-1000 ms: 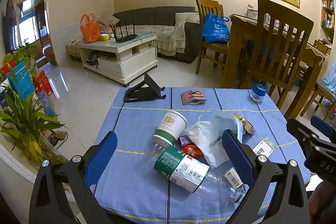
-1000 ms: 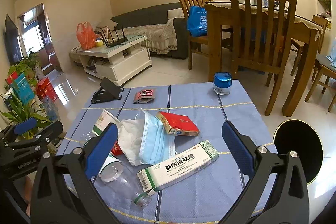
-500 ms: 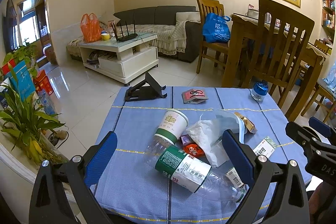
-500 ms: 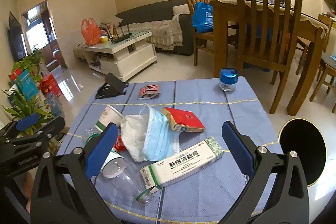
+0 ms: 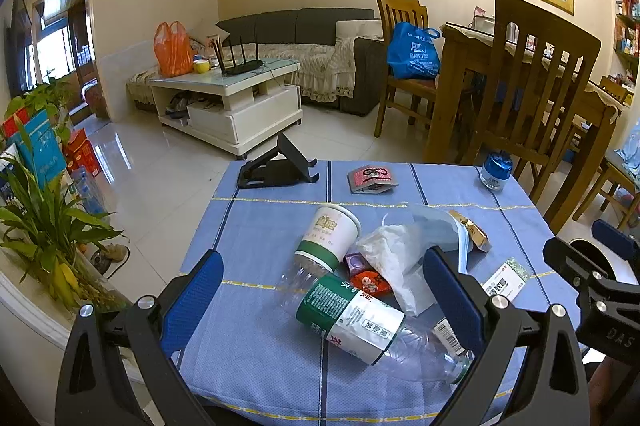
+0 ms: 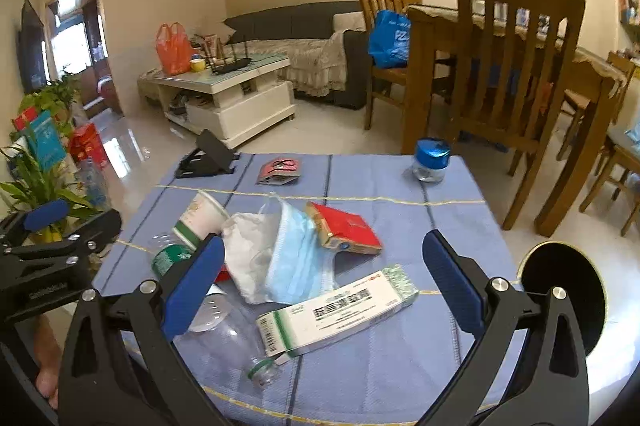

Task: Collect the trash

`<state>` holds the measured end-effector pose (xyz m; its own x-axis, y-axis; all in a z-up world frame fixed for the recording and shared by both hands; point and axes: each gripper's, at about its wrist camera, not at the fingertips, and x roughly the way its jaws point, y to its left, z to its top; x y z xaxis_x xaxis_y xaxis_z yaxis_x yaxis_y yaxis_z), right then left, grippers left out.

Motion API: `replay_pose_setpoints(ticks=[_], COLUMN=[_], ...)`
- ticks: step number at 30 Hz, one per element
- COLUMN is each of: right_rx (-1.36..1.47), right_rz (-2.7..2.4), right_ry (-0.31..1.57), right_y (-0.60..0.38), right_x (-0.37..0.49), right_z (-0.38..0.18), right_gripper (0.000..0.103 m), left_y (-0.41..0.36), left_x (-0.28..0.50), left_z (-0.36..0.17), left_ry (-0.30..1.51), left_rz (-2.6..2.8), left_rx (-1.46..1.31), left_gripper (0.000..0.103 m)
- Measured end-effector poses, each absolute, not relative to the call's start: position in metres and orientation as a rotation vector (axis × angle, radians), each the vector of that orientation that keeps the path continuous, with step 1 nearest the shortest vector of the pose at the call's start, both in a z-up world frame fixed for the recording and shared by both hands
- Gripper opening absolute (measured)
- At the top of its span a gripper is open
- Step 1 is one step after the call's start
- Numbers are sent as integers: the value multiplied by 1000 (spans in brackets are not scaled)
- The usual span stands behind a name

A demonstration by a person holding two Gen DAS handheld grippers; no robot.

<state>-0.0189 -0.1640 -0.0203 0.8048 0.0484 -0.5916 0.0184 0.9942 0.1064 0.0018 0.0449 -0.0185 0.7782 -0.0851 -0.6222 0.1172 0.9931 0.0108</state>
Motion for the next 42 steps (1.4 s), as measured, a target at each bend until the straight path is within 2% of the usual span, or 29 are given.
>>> replay_pose_setpoints(ticks=[6, 11, 17, 20, 22, 23, 24, 28, 36, 42], right_rx=[114, -36, -192, -331, -415, -450, -474, -548, -306, 211], right_rz=[63, 129, 399, 460, 494, 501, 500, 463, 557, 640], right_ry=[660, 689, 833, 924, 1001, 1033, 1053, 1115, 1068, 1050], right_y=[-159, -127, -64, -29, -9, -3, 1, 6, -27, -122], right_x=[-15, -5, 27, 47, 55, 58, 60, 61, 48, 47], right_z=[-24, -34, -67, -91, -108, -116, -122, -149, -123, -98], right_gripper=[98, 98, 97, 97, 85, 74, 69, 66, 63, 63], left_y=[55, 107, 189, 210, 210, 207, 205, 195, 155, 120], left_x=[10, 31, 43, 37, 36, 36, 37, 48, 101, 140], left_z=[-26, -50, -96, -106, -104, -102, -101, -98, -97, -93], left_ry=[715, 820, 966, 955, 951, 945, 942, 935, 949, 940], left_rz=[-124, -108, -43, -87, -84, -84, -90, -167, -297, -423], left_rx=[16, -119, -331, -459, -436, -409, -391, -374, -223, -159], left_gripper=[97, 97, 96, 96, 96, 96, 96, 97, 96, 96])
